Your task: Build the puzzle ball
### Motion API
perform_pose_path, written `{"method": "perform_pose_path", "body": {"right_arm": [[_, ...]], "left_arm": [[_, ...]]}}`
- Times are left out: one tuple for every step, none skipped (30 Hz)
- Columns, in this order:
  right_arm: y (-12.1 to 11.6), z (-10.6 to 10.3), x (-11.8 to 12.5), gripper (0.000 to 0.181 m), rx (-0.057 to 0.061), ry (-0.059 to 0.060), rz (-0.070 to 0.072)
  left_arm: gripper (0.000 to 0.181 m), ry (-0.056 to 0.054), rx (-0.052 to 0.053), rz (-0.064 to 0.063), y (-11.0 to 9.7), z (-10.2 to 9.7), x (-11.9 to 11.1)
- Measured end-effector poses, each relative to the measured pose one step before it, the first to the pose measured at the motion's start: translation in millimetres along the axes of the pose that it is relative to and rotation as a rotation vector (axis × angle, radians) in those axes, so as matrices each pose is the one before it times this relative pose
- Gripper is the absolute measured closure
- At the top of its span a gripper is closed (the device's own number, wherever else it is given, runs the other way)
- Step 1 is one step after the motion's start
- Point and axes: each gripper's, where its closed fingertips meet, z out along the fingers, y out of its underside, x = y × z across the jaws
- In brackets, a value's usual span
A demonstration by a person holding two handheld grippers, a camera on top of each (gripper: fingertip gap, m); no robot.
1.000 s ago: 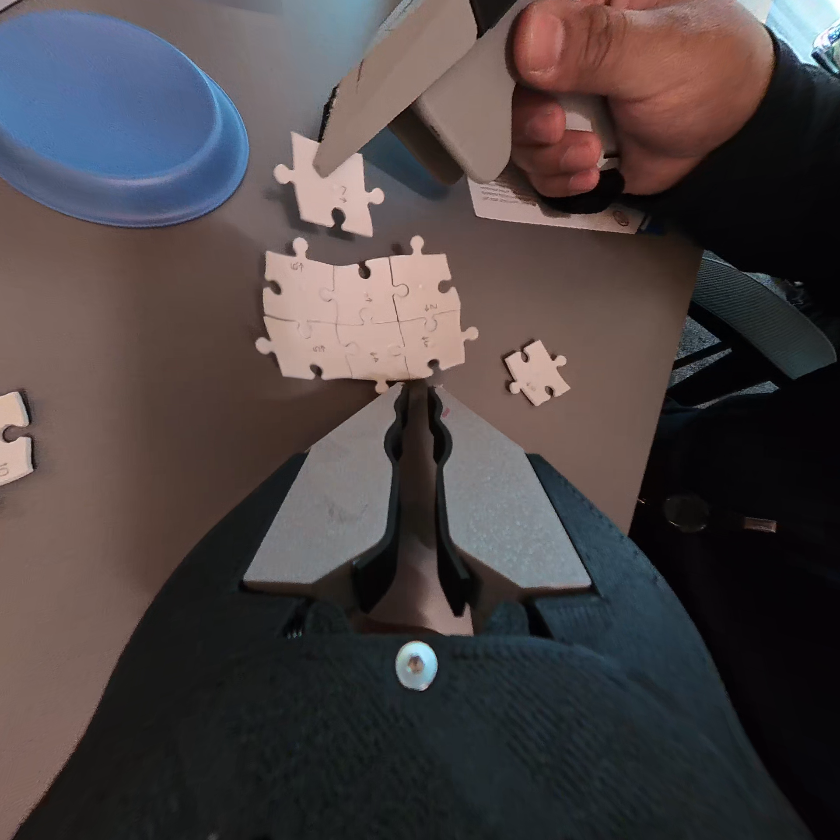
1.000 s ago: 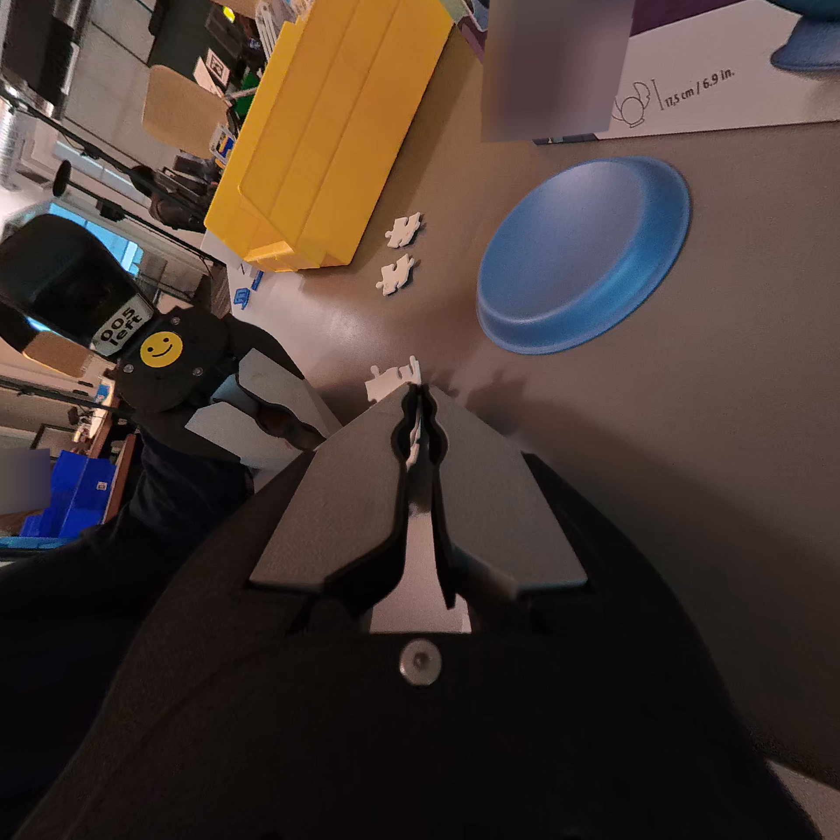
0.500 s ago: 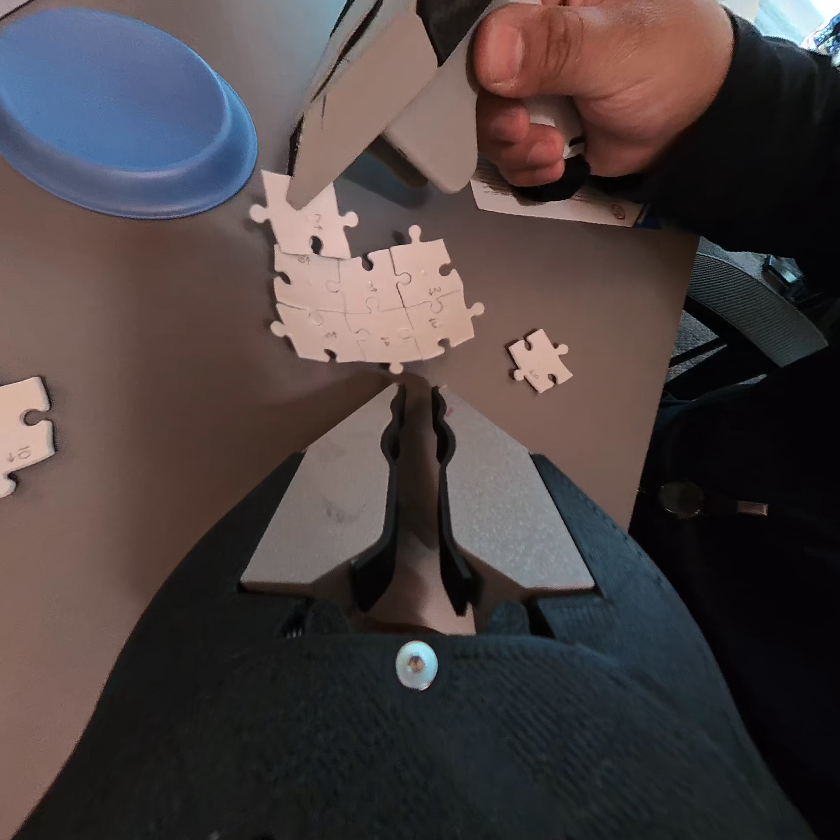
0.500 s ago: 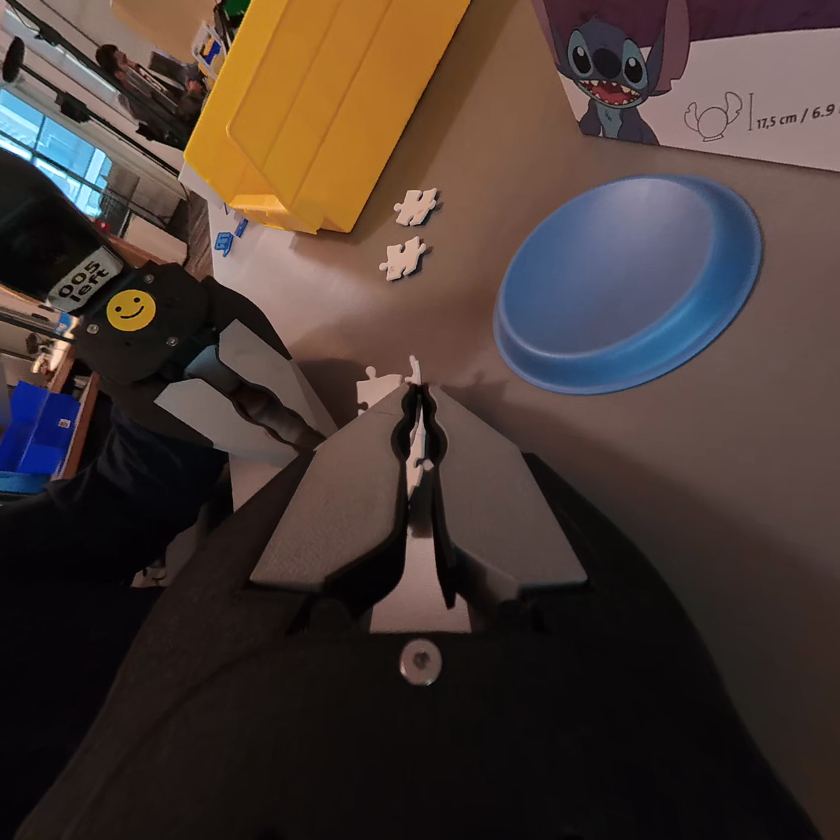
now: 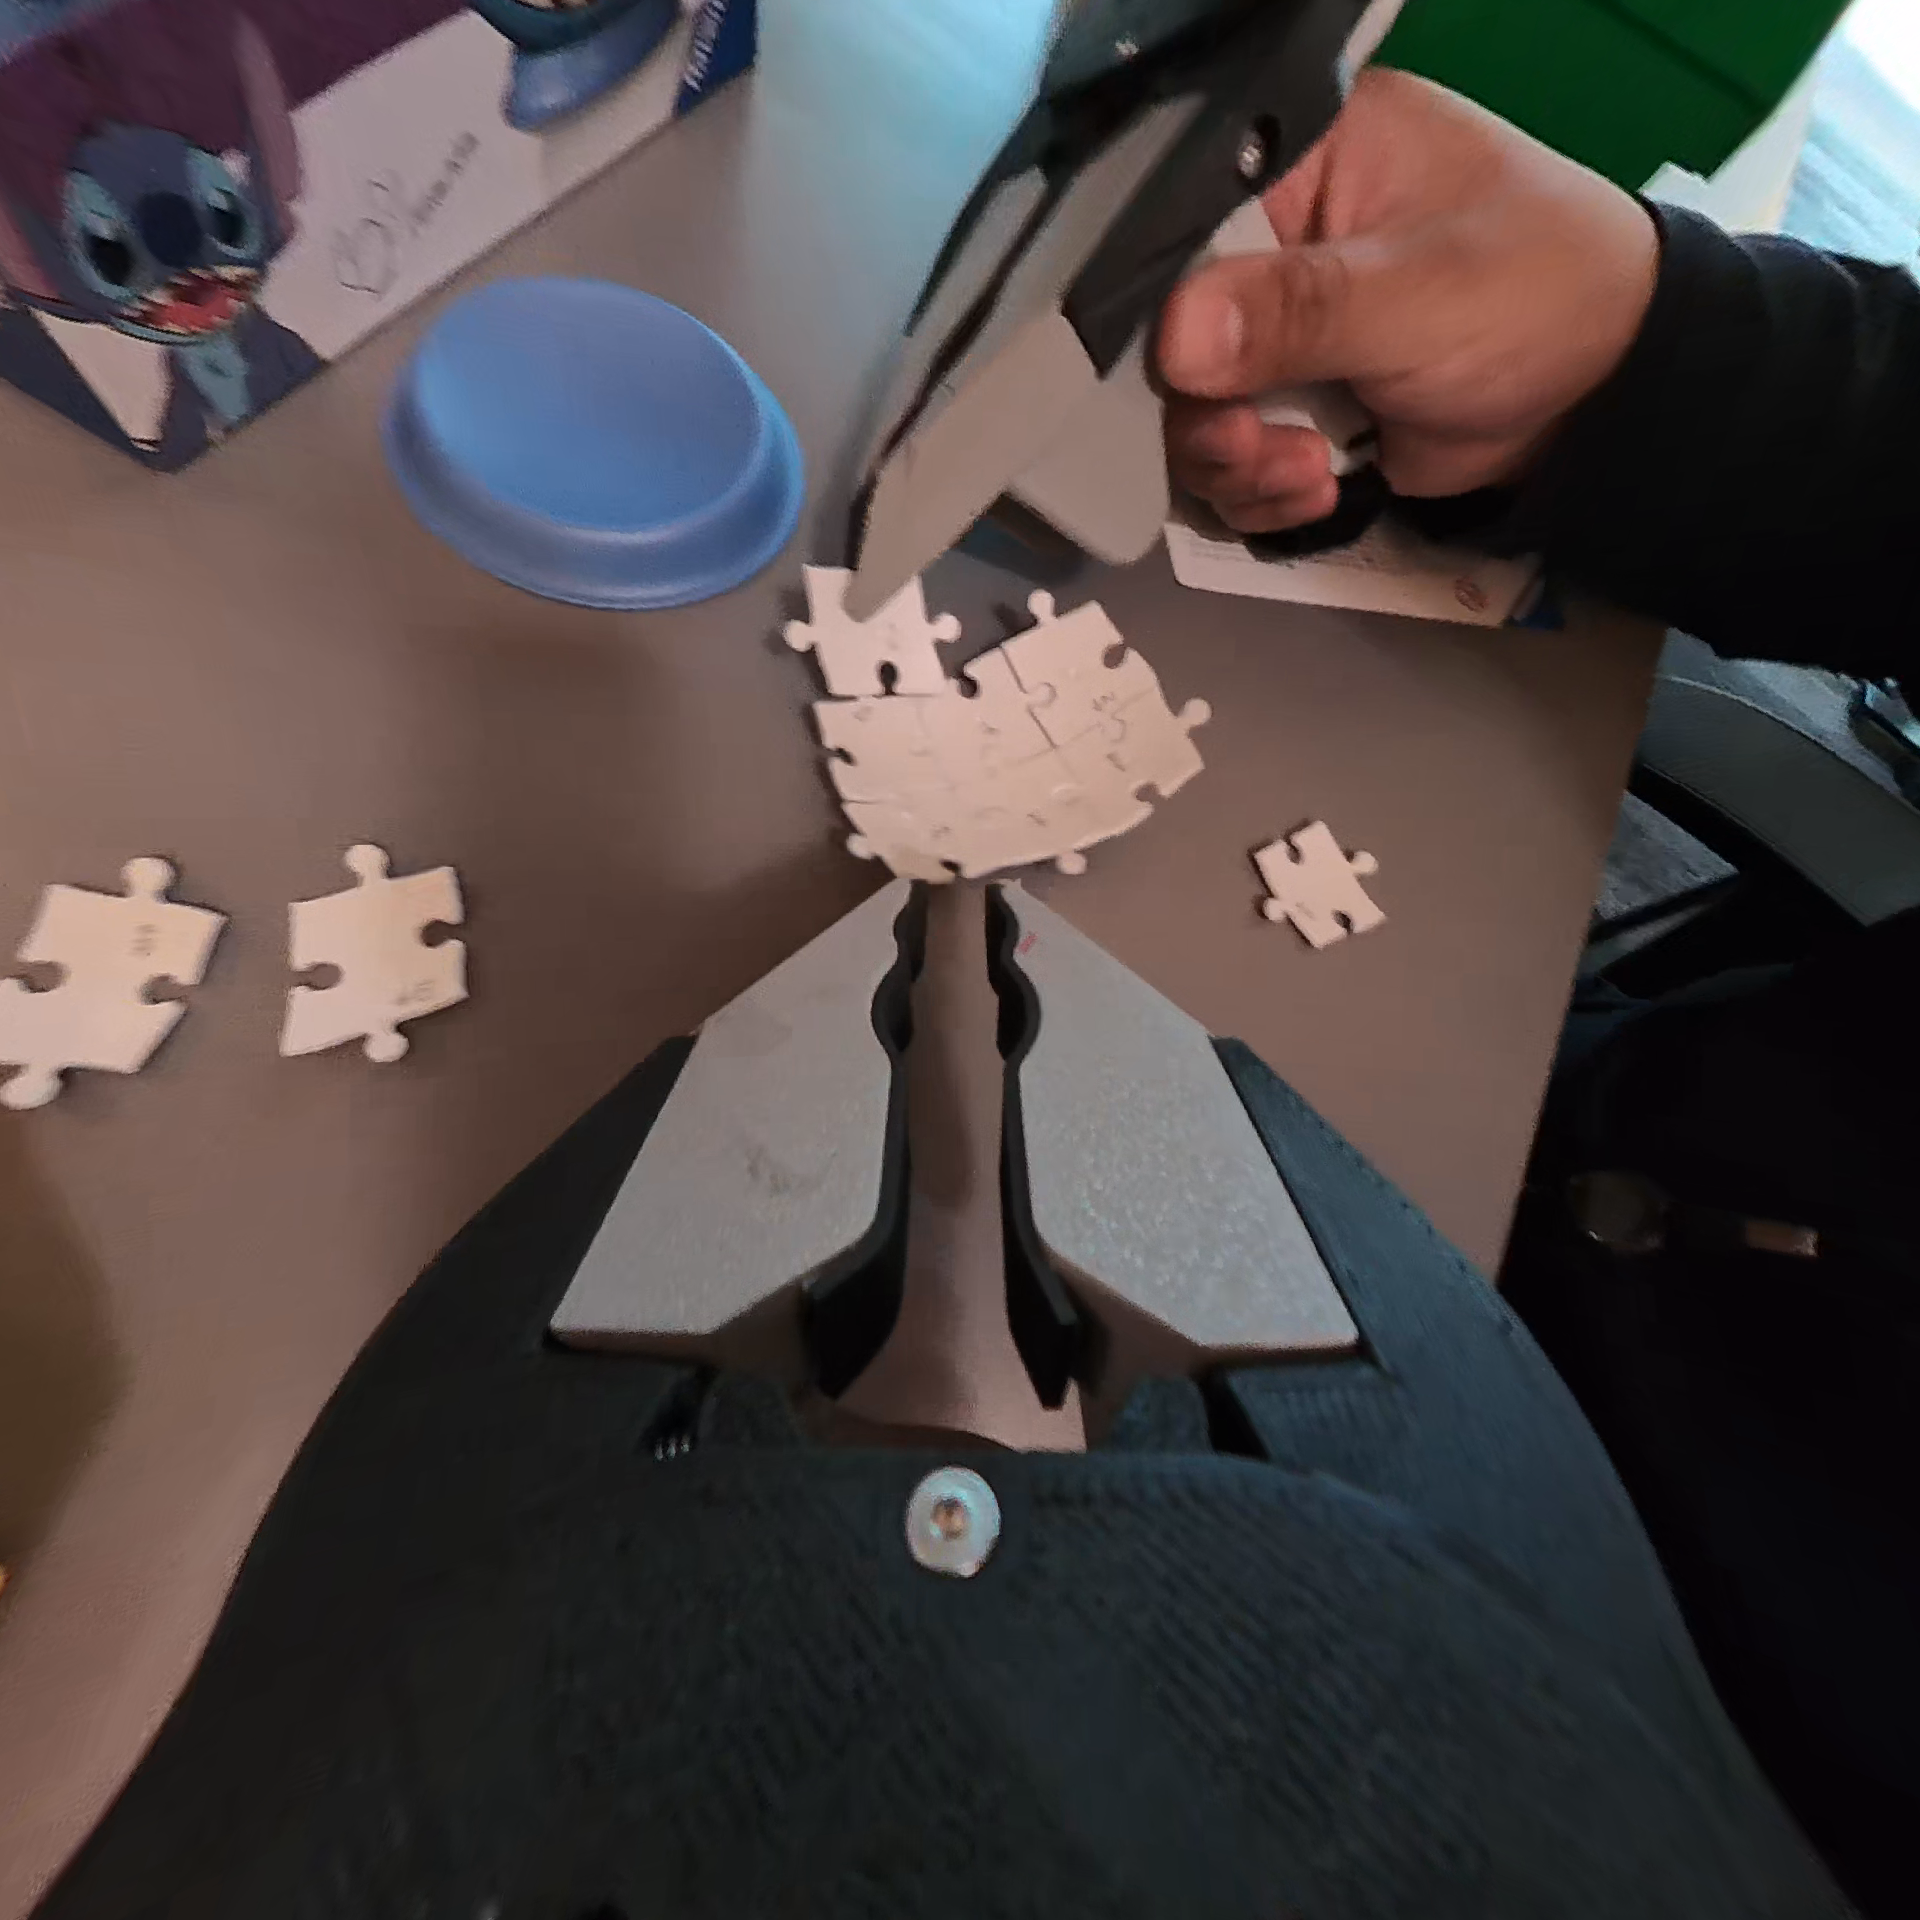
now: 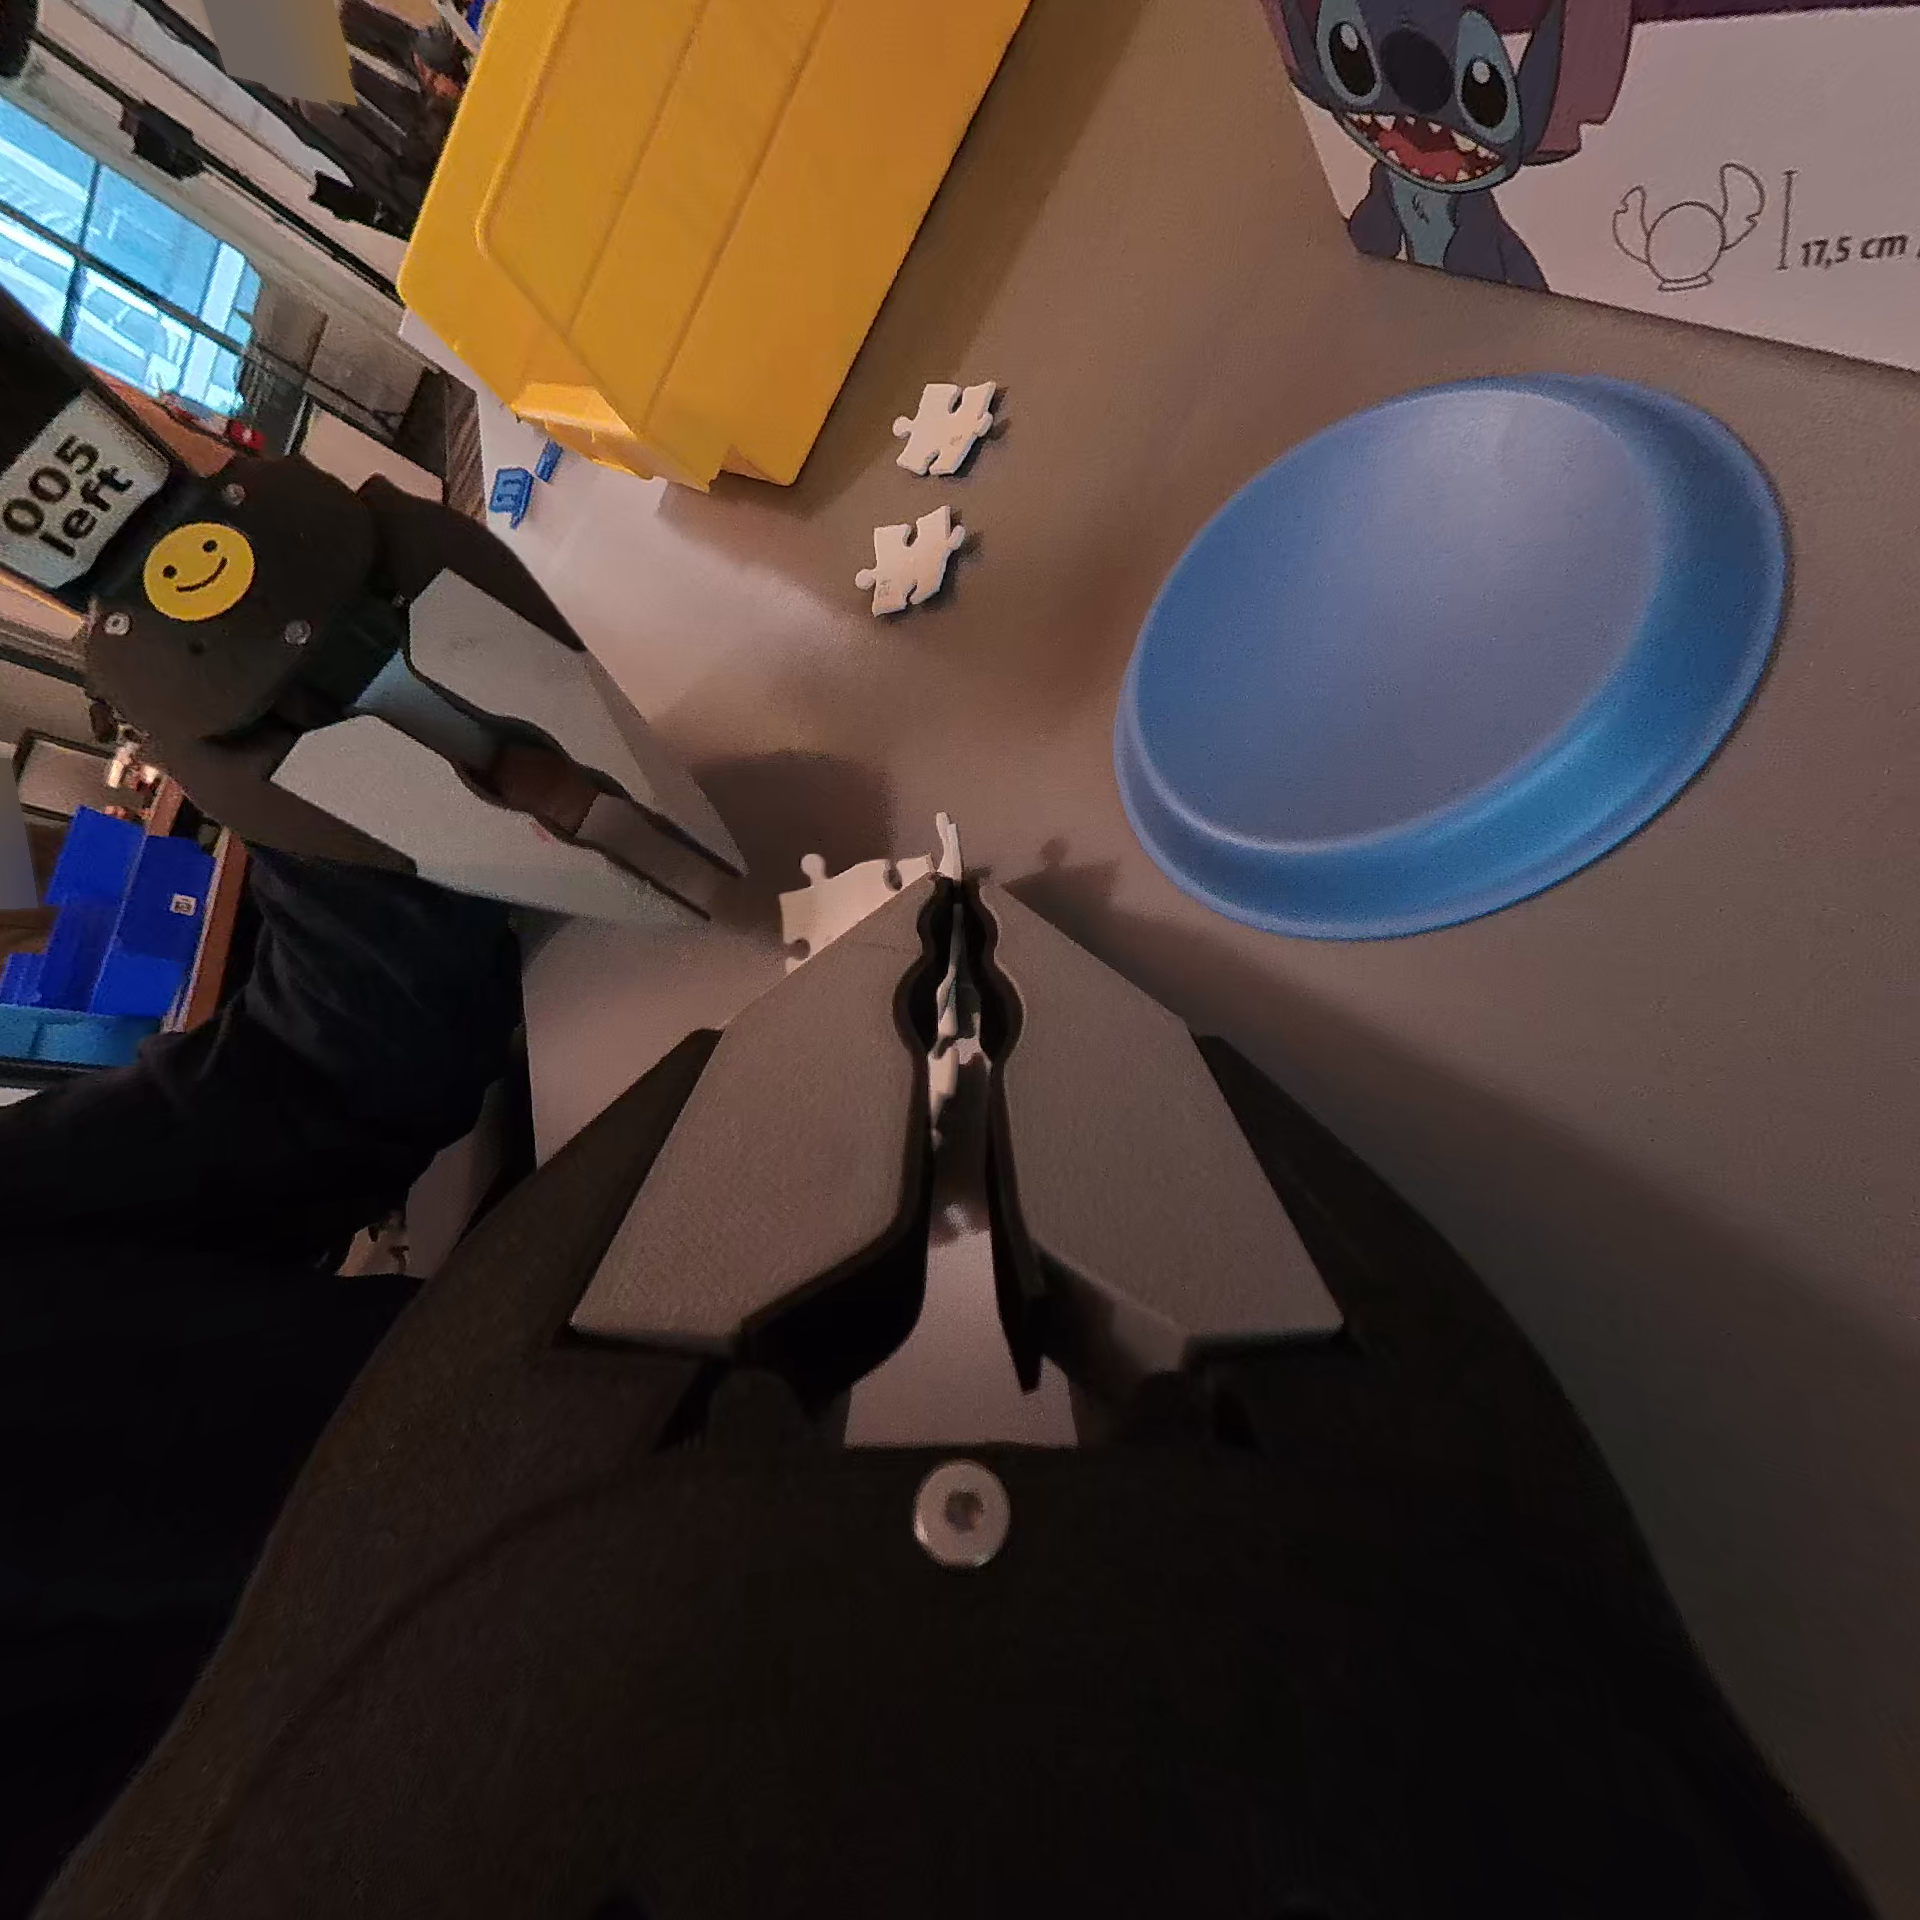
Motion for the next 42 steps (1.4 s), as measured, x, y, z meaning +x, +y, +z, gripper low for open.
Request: {"method": "perform_pose_path", "body": {"right_arm": [[-0.19, 1.03, 0.17, 0.181, -0.0063, -0.0004, -0.0025], [-0.11, 1.17, -0.35, 0.181, -0.0081, -0.0046, -0.0019], [-0.06, 1.15, -1.13, 0.181, -0.0078, -0.0112, -0.0006], [-0.11, 1.19, -1.87, 0.181, -0.0096, -0.017, 0.0003], [-0.05, 0.77, -1.97, 0.181, -0.0131, -0.0186, 0.001], [-0.08, 0.26, -0.98, 0.181, -0.016, -0.0128, -0.0018], [-0.56, -0.28, -0.17, 0.181, -0.0168, -0.007, -0.0071], [-1.79, -0.88, 0.32, 0.181, -0.0125, -0.003, -0.0131], [-2.41, -1.09, -0.06, 0.181, -0.0092, -0.0051, -0.018], [-2.01, -0.63, -1.41, 0.181, -0.0122, -0.0128, -0.0177], [-1.14, 0.03, -2.65, 0.181, -0.0178, -0.0204, -0.016], [-0.84, 0.8, -2.53, 0.181, -0.0184, -0.0162, -0.0177], [-0.28, 1.24, -1.79, 0.181, -0.0183, -0.0082, -0.0237], [0.42, 1.57, -1.53, 0.181, -0.0205, -0.0034, -0.0283], [0.8, 1.35, -0.95, 0.181, -0.0187, 0.0038, -0.0285], [0.36, 0.67, -0.63, 0.181, -0.0116, 0.0076, -0.0263], [0.1, 0.03, -0.83, 0.181, -0.0045, 0.0051, -0.0199], [-0.2, -0.65, -1.39, 0.181, 0.003, -0.0013, -0.0118], [-0.52, -1.17, -1.49, 0.181, 0.0097, -0.0062, -0.0032], [-0.67, -1.5, -1.42, 0.181, 0.0143, -0.0089, 0.0022], [-0.45, -1.46, -0.96, 0.181, 0.0147, -0.0094, 0.0037], [0.17, -1.34, -0.44, 0.181, 0.0112, -0.0069, 0.0039], [0.5, -1.08, 0.16, 0.181, 0.0083, -0.0035, 0.0021], [0.45, -0.88, 0.36, 0.181, 0.0058, -0.0016, 0.0001], [0.37, -0.4, -0.01, 0.181, 0.0028, -0.0027, -0.0013], [0.3, -0.12, -0.01, 0.181, 0.0002, -0.0017, -0.0021], [-0.17, 0.09, -0.26, 0.181, -0.0001, -0.0005, -0.0051], [-0.46, 0.24, -0.58, 0.181, 0.0007, -0.0009, -0.0089], [-0.39, 0.4, -0.9, 0.181, -0.0006, -0.0013, -0.0108], [-0.05, 0.45, -0.71, 0.181, -0.0033, 0.0, -0.0107], [0.32, 0.55, -0.73, 0.181, -0.0046, 0.0001, -0.0108], [0.42, 0.52, -0.91, 0.181, -0.0045, -0.0016, -0.0109], [0.77, 0.4, -1.19, 0.181, -0.0055, -0.0028, -0.0101], [0.8, 0.33, -0.9, 0.181, -0.0058, -0.0025, -0.0104], [0.78, 0.12, -0.73, 0.181, -0.0053, -0.0024, -0.011], [0.45, -0.02, -0.67, 0.181, -0.0035, -0.0037, -0.0102], [0.1, -0.02, -0.42, 0.181, -0.0011, -0.0044, -0.0079], [0.34, -0.16, 0.37, 0.181, -0.0025, -0.0021, -0.0041], [0.62, -0.37, 1.4, 0.181, -0.0033, 0.0033, -0.0015], [0.24, -0.42, 1.38, 0.181, 0.0004, 0.0021, -0.0021], [0.06, -0.52, 0.57, 0.181, 0.0014, -0.004, -0.0027], [0.71, -0.34, 0.67, 0.181, -0.0027, -0.0052, -0.0003]], "left_arm": [[0.172, -0.0099, 0.0137, -0.0103, -2.67, 0.03, -4.15], [0.172, -0.0025, 0.0075, -0.0107, -1.59, 0.43, -2.84], [0.172, -0.0005, 0.001, -0.0083, -0.42, 0.95, -2.36], [0.172, -0.0034, 0.0009, -0.0042, -0.11, 1.29, -2.19], [0.172, -0.0028, -0.0016, -0.0024, 0.51, 1.43, -1.89], [0.172, 0.0001, -0.0046, -0.0015, 0.93, 1.6, -1.06], [0.172, -0.0009, -0.0046, 0.0001, 1.09, 1.51, -1.07], [0.172, -0.0031, -0.0044, 0.0015, 1.09, 1.42, -1.25], [0.172, -0.0035, -0.0035, 0.0011, 0.86, 1.36, -1.45], [0.172, -0.0009, -0.0019, -0.0016, 0.59, 1.34, -1.32], [0.172, 0.0042, -0.0024, -0.0039, 0.51, 1.58, -0.56], [0.172, 0.0068, -0.0028, -0.0026, 0.57, 1.5, 0.0], [0.172, 0.007, -0.0013, -0.0002, 0.23, 1.56, 0.49], [0.172, 0.0113, -0.0023, -0.0014, 0.27, 1.2, 1.36], [0.172, 0.0131, 0.0005, -0.0022, -0.41, 0.44, 1.69], [0.172, 0.0065, 0.0086, -0.0019, -1.54, -0.39, 0.58], [0.172, -0.0001, 0.0072, -0.0042, -1.12, -1.04, -0.71], [0.172, -0.0036, 0.0024, -0.0043, 0.17, -1.62, -1.77], [0.172, -0.0029, 0.0049, -0.0068, 0.19, -2.09, -1.8], [0.172, 0.0051, 0.0097, -0.0129, -0.43, -2.18, -0.56], [0.171, 0.0197, 0.0131, -0.0174, -1.24, -2.15, 1.6], [0.17, 0.0288, 0.0143, -0.0216, -1.53, -1.64, 3.17], [0.168, 0.0313, 0.0103, -0.0222, -1.18, -0.6, 4.09], [0.166, 0.0245, 0.0009, -0.0179, 0.13, 0.59, 3.58], [0.163, 0.01, -0.0063, -0.0125, 1.04, 1.45, 2.07], [0.16, 0.0011, -0.0103, -0.0081, 1.52, 2.06, 1.14], [0.158, -0.0006, -0.0131, -0.0039, 1.76, 2.39, 1.21], [0.158, -0.004, -0.0151, 0.0001, 2.1, 2.44, 0.83], [0.158, -0.0071, -0.0142, 0.0022, 1.78, 2.49, 0.26], [0.16, -0.0079, -0.0122, 0.0015, 1.43, 2.3, -0.18], [0.163, -0.0086, -0.0107, 0.0008, 1.03, 2.11, -0.79], [0.168, -0.009, -0.0076, 0.0, 0.25, 1.61, -1.26], [0.173, -0.0054, -0.0021, -0.0003, -0.83, 1.1, -1.02], [0.175, 0.002, 0.0003, 0.0022, -1.33, 0.68, -0.04], [0.175, 0.0063, -0.0025, 0.002, -0.94, 0.69, 0.37], [0.175, 0.0082, -0.0061, 0.0005, -0.49, 0.97, 0.49], [0.176, 0.008, -0.0102, -0.0011, 0.01, 1.4, 0.1], [0.176, 0.0102, -0.015, -0.002, 0.62, 1.86, 0.18], [0.176, 0.0123, -0.0161, -0.0036, 0.79, 1.92, 0.25], [0.175, 0.0183, -0.0168, -0.0035, 0.7, 1.79, 1.04], [0.175, 0.0272, -0.0155, -0.0036, 0.33, 1.35, 1.94], [0.176, 0.0252, -0.0159, -0.0097, -0.04, 0.79, 1.06]]}}
